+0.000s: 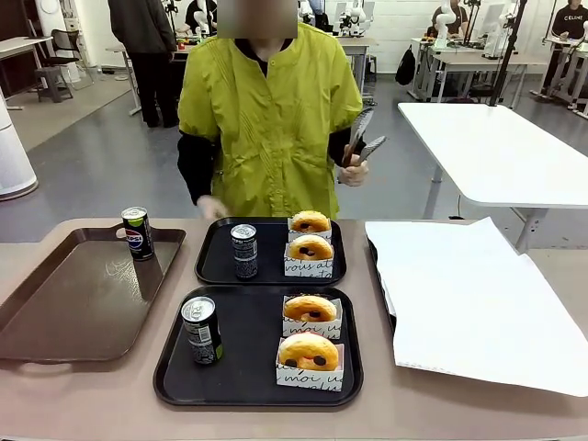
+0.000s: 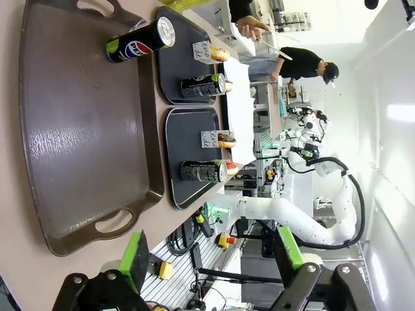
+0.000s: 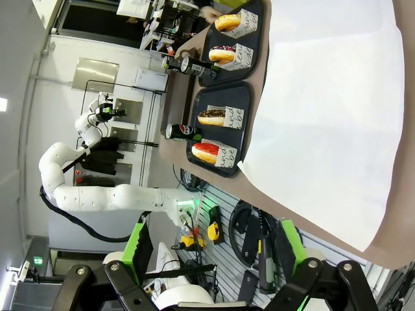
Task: Set up donuts and drinks on trays.
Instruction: Pick up one Pepsi coke from the Handle tray and place it on the Flat Tray without a Pepsi coke.
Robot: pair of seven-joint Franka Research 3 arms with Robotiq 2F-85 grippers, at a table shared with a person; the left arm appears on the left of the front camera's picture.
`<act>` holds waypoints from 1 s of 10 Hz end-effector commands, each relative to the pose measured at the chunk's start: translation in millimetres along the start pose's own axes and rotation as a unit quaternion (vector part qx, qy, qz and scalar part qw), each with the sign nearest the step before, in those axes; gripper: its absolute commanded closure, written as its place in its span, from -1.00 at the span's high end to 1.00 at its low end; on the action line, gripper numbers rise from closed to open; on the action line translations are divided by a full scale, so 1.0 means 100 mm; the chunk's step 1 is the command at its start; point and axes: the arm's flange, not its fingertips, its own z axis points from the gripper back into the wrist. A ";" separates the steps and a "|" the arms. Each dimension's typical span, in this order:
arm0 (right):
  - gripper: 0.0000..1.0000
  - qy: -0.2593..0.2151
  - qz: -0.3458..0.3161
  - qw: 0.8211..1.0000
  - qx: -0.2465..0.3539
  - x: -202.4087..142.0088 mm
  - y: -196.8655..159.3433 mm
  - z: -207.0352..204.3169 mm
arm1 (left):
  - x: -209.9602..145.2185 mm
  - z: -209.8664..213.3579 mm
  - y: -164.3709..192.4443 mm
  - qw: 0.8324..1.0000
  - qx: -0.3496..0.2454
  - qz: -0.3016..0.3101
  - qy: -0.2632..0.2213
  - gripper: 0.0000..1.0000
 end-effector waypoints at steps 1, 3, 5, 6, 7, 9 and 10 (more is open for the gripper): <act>1.00 -0.003 0.004 1.000 0.006 0.00 0.01 -0.01 | 0.01 0.02 0.00 1.000 0.001 0.000 -0.003 1.00; 1.00 -0.003 0.004 1.000 0.006 0.00 0.01 -0.01 | 0.01 0.02 0.00 1.000 0.001 0.000 -0.003 1.00; 1.00 -0.003 0.004 1.000 0.006 0.00 0.01 -0.01 | 0.01 0.02 0.00 1.000 0.001 0.000 -0.003 1.00; 1.00 -0.003 0.004 1.000 0.006 0.00 0.01 -0.01 | 0.01 0.02 0.00 1.000 0.001 0.000 -0.003 1.00; 1.00 -0.003 0.004 1.000 0.006 0.00 0.01 -0.01 | 0.01 0.02 0.00 1.000 0.001 0.000 -0.003 1.00; 1.00 -0.003 0.004 1.000 0.006 0.00 0.01 -0.01 | 0.01 0.02 0.00 1.000 0.001 0.000 -0.003 1.00; 1.00 -0.003 0.004 1.000 0.006 0.00 0.01 -0.01 | 0.01 0.02 0.00 1.000 0.001 0.000 -0.003 1.00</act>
